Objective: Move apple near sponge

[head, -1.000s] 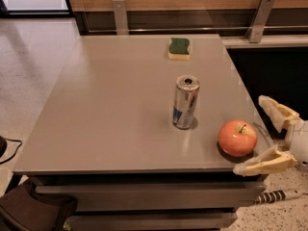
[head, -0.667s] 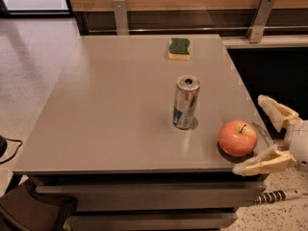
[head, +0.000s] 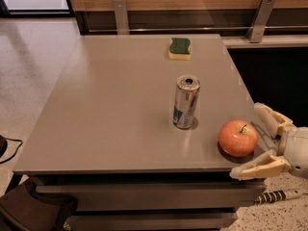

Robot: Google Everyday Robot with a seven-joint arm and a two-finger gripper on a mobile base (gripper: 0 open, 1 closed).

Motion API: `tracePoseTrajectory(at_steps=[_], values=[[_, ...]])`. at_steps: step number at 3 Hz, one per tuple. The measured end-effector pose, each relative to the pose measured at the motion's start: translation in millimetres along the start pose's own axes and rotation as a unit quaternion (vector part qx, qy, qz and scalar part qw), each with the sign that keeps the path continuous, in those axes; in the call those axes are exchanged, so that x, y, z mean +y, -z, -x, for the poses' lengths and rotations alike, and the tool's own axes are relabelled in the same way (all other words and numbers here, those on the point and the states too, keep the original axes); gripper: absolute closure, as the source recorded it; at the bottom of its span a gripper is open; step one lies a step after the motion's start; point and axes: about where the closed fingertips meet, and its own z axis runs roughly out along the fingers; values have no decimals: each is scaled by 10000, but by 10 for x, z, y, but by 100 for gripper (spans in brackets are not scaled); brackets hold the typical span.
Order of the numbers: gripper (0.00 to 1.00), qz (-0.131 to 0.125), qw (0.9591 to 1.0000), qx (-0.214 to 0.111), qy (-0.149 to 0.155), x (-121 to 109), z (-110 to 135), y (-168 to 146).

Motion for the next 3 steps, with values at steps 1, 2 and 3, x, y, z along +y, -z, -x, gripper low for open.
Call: tracePoseTrajectory(at_steps=[1,2,3], values=[[13,26,9998,-130,-165,30,-172,-11],[36,44,9998,-130,-156,36,-163,-27],[61,62,9998,-130,-144,44,-149,-43]])
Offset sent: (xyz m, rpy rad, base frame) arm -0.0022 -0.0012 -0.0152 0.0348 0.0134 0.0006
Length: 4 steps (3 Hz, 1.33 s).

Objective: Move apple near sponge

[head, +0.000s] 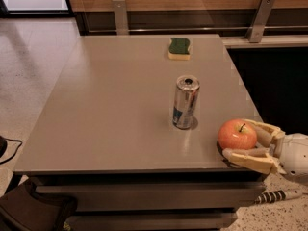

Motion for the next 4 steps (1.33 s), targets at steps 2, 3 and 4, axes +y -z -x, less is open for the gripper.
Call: tracePoseTrajectory(at_steps=[2,3,4], values=[[100,38,10000,0,23,17,25,-35],[100,38,10000,0,23,17,25,-35],[100,60,9999,-69,-110,-161,48,-129]])
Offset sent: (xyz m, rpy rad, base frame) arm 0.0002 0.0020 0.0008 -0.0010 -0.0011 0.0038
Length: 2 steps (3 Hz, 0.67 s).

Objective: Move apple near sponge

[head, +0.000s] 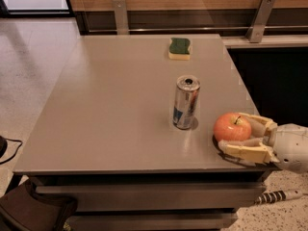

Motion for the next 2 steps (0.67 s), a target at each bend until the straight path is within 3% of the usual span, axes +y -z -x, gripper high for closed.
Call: tracePoseTrajectory(at_steps=[1,2], values=[[100,-23,9999,32,-167,-446,54,-122],[100,-198,9995,242,-104,-1178,354,-248]])
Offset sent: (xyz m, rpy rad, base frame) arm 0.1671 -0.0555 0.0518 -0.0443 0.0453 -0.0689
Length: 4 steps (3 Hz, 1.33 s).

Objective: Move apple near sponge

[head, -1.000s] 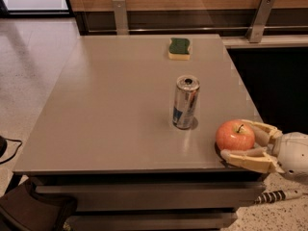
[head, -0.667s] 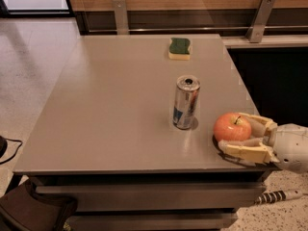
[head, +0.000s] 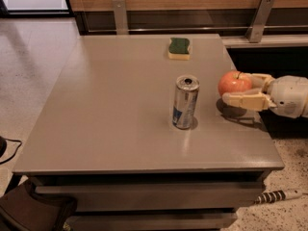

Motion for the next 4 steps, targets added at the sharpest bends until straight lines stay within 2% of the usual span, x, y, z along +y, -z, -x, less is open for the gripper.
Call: tracePoseTrajectory(at_steps=[1,2,3,4], values=[[100,-309,9986,420,77,-524,240,-32],[100,-481,9964,687,132,-923,318,-217],[100,-780,9931,874,76,-1377,228,-497],[100,-1107,9897,911,14,-1781,141,-734]])
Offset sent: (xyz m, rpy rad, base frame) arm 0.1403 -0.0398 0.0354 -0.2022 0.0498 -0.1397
